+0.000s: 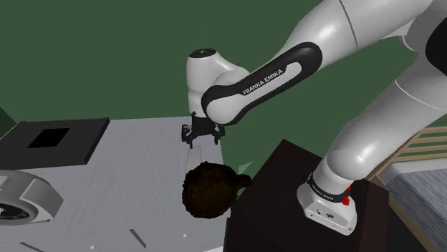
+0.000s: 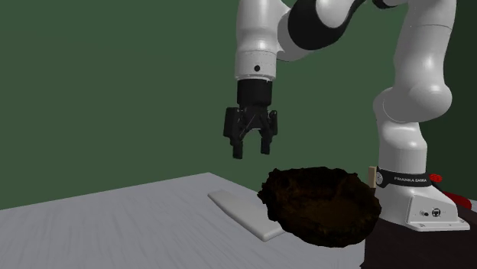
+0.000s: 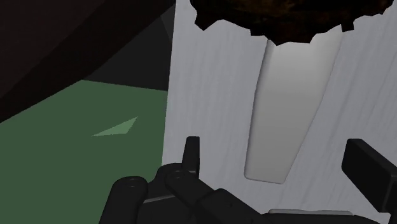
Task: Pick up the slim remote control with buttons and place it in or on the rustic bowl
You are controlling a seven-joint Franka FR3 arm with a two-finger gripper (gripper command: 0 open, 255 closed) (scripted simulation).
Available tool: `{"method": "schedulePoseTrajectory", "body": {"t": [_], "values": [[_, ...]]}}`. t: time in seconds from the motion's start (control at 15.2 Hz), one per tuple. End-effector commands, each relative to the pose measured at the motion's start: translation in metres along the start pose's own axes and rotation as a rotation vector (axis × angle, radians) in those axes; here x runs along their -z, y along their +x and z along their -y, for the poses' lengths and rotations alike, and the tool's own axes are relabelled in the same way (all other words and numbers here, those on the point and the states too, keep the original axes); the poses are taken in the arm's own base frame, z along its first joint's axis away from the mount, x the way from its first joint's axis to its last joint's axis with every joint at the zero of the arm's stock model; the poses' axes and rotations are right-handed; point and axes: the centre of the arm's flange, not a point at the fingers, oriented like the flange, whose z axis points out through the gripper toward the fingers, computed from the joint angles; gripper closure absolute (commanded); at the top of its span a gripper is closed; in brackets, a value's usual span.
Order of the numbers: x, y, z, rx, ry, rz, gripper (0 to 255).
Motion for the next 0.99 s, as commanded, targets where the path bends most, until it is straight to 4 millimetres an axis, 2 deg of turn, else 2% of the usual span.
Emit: {"method": "schedulePoseTrajectory", "body": {"t": [0.0,0.26,0.73,0.92], "values": [[-0.025,-0.002,0.016,-0.048,-0.009,0.009,0],[-0.069,0.000,0.048,-0.135,-0.031,0.024,0],[-0.106,-0.001,0.047,-0.135,-0.031,0.024,0],[-0.109,-0.001,0.047,-0.135,-0.031,0.024,0]]}}
